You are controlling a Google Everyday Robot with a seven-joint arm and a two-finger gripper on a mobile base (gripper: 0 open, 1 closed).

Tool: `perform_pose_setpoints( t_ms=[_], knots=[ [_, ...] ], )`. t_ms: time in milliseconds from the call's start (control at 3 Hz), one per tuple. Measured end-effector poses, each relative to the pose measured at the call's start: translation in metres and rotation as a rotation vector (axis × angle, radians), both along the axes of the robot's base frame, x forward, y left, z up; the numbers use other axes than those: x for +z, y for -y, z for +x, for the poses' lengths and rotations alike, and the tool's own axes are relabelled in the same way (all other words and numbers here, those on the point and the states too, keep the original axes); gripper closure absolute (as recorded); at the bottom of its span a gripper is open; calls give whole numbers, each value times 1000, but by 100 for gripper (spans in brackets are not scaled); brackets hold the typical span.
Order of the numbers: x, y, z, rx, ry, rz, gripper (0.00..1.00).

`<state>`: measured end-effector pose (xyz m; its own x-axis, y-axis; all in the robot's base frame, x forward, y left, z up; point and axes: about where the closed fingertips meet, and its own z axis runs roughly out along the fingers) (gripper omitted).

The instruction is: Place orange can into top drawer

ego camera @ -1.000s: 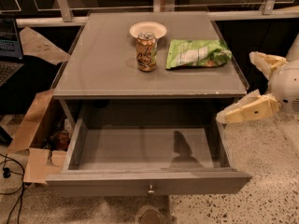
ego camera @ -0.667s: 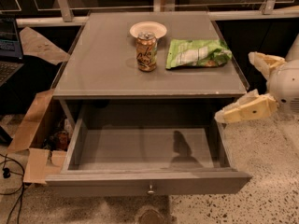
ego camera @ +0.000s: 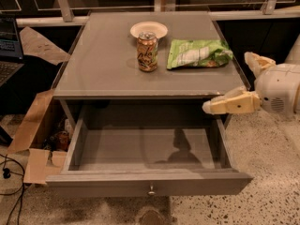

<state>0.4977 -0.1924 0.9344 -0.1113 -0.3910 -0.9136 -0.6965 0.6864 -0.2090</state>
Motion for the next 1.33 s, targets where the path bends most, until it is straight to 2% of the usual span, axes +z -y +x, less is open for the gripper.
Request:
perform_pose_setpoints(
  t_ms=[333,667,1000,1333],
  knots=[
    [-5,-35,33,64,40,33,0],
    [-15,-104,88,174,81,26,0],
    [-15,-104,88,174,81,26,0],
    [-17,-97,97,127,102,29,0]
  ],
)
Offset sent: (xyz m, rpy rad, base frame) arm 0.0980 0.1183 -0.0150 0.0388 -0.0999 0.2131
